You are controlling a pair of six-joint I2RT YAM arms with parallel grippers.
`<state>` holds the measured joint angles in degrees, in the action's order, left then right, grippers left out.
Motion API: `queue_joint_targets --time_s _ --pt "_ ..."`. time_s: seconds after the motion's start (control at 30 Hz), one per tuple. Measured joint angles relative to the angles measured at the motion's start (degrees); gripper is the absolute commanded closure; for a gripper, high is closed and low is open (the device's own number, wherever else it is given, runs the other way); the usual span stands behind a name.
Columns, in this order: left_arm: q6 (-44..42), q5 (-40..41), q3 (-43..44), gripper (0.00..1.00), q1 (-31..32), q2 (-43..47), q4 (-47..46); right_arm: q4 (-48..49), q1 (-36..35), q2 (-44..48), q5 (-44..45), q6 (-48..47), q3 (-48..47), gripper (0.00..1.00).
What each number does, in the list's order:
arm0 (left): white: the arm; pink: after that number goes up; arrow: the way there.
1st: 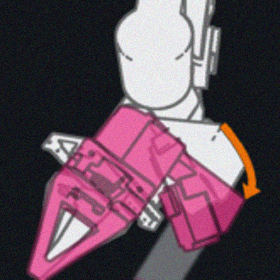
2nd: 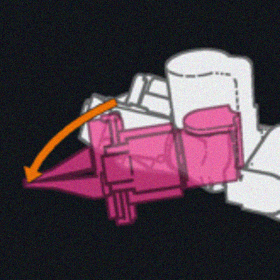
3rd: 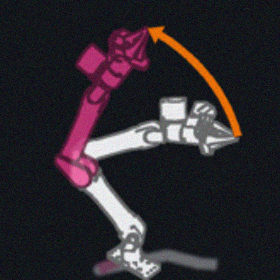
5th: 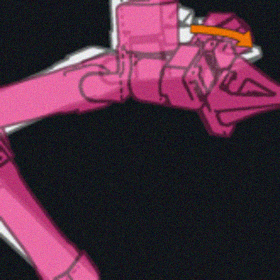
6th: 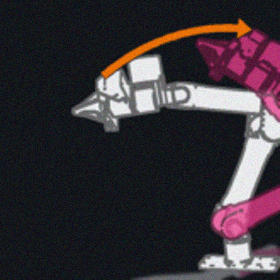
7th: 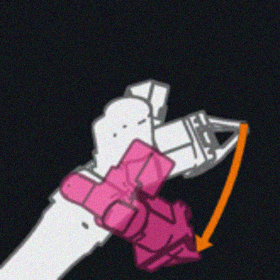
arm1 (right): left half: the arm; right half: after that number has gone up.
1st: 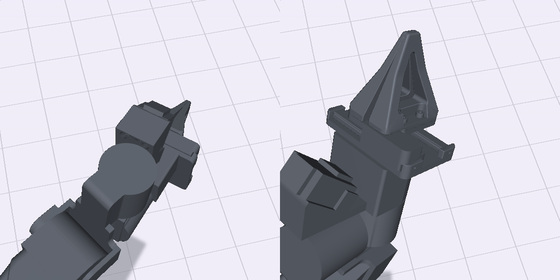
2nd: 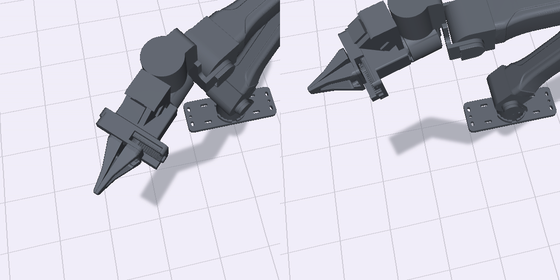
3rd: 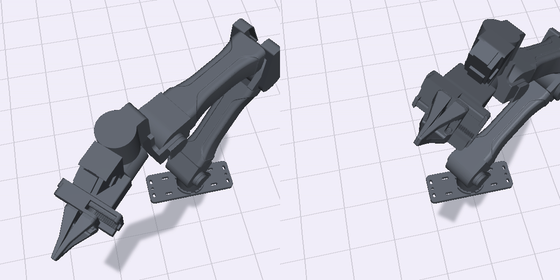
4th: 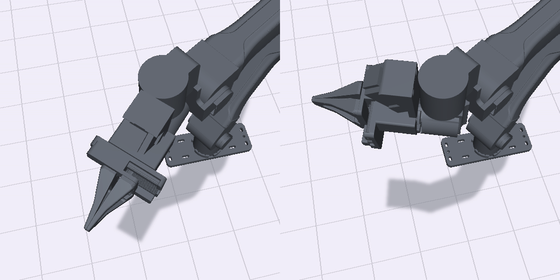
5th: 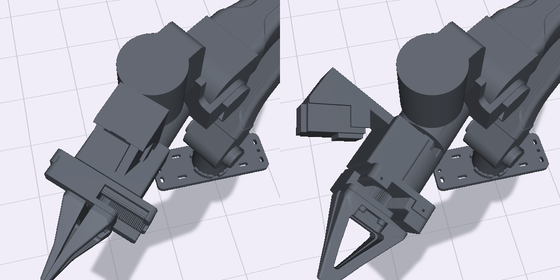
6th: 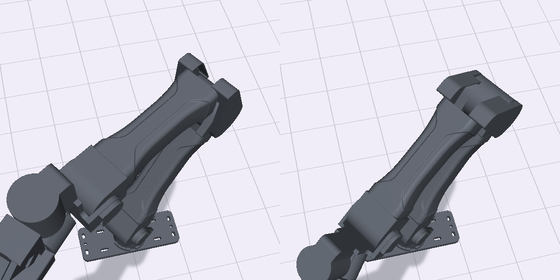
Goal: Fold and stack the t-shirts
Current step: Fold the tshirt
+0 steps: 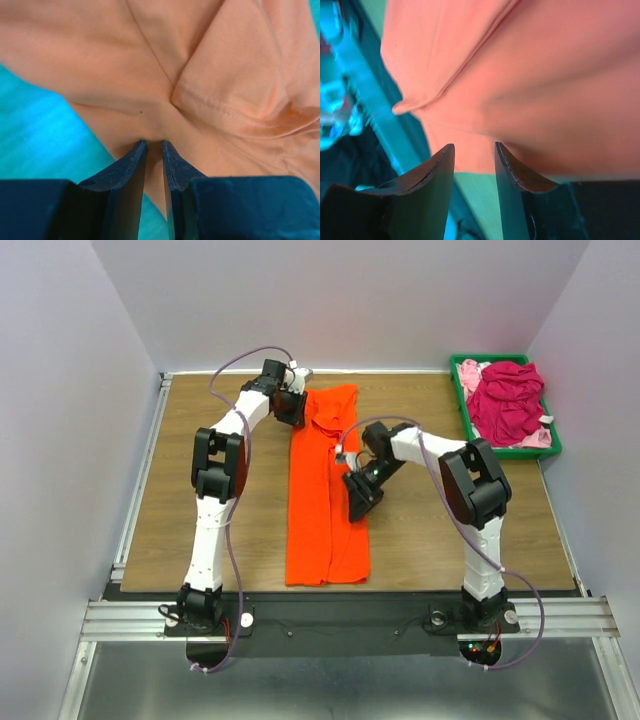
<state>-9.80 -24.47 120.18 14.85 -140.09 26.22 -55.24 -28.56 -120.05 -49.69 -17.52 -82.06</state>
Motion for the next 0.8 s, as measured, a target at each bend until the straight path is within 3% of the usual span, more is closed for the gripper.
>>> queue_joint_targets --time_s 0.17,0.47,0.63,0.8 --pt "0.55 1.14 9.79 0.64 0.07 -5.86 0.50 0.09 6.56 -3.61 2.54 0.81 -13.62 0.57" --pt "0.70 1.57 10.34 0.60 -0.70 -6.19 -1.49 4.83 13.64 -25.66 10.49 7.76 -51.52 0.57" --pt "0.70 1.55 10.34 0.60 -1.22 -6.19 -2.10 9.20 12.76 -31.08 12.85 13.31 -57.18 0.61" --pt "0.70 1.46 10.34 0.62 -1.75 -6.25 -2.69 13.27 12.35 -31.15 16.46 16.76 -56.68 0.72"
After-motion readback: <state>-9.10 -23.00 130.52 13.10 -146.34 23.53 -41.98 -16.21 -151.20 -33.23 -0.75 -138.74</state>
